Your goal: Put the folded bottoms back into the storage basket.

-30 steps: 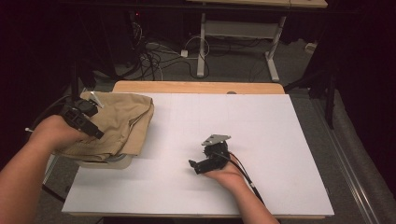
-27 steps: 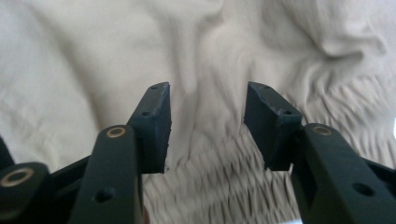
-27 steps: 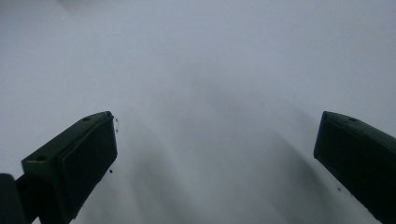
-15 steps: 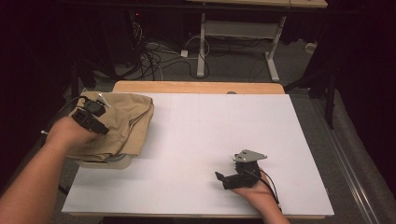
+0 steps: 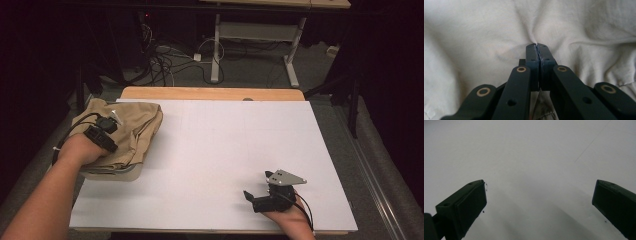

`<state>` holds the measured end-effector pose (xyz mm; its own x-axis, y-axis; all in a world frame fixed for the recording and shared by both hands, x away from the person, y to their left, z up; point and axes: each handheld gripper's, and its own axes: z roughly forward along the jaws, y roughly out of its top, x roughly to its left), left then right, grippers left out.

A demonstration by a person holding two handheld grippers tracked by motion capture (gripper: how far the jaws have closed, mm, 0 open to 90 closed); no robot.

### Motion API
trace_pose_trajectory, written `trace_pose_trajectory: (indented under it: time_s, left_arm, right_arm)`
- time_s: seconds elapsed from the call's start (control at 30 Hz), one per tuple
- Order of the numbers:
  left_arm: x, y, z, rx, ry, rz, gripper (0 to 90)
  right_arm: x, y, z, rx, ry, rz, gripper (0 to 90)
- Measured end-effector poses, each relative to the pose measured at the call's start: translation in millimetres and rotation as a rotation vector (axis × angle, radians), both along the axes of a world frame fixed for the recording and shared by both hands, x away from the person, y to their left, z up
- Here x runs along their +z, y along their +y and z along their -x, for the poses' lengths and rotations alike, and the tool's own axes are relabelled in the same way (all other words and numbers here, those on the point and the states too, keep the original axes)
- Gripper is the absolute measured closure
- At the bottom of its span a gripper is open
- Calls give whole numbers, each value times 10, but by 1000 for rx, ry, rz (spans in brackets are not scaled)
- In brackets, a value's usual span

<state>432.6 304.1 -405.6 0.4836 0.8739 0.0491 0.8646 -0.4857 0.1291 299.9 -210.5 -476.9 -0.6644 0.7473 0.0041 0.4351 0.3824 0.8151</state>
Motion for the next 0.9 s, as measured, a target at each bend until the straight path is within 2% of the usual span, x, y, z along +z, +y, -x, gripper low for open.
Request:
trace_pose_trajectory:
  time_s: [0.17,0.33,0.43,0.6,0.7,0.77,0.9]
  left_arm:
    - [-121,-15,-2,-5,21,0,859]
    - [-274,-64,-39,-12,23,-7,859]
    - [-320,-103,-77,-7,17,-26,859]
    - [-342,-199,-91,-38,8,-96,861]
    - [-324,-197,-83,-34,3,-95,861]
    - [-282,-167,-78,-25,5,-69,858]
    - [-92,-109,-86,-8,-25,-38,858]
  right_arm:
    - [8,24,18,9,-6,-6,4]
    - [0,64,33,18,-5,0,4]
    - [-8,67,30,18,-3,0,4]
    - [-15,72,26,17,-3,0,4]
    - [-16,73,28,19,-6,1,4]
    - [-15,64,28,18,-7,-1,4]
    - [-9,40,25,9,-9,-9,4]
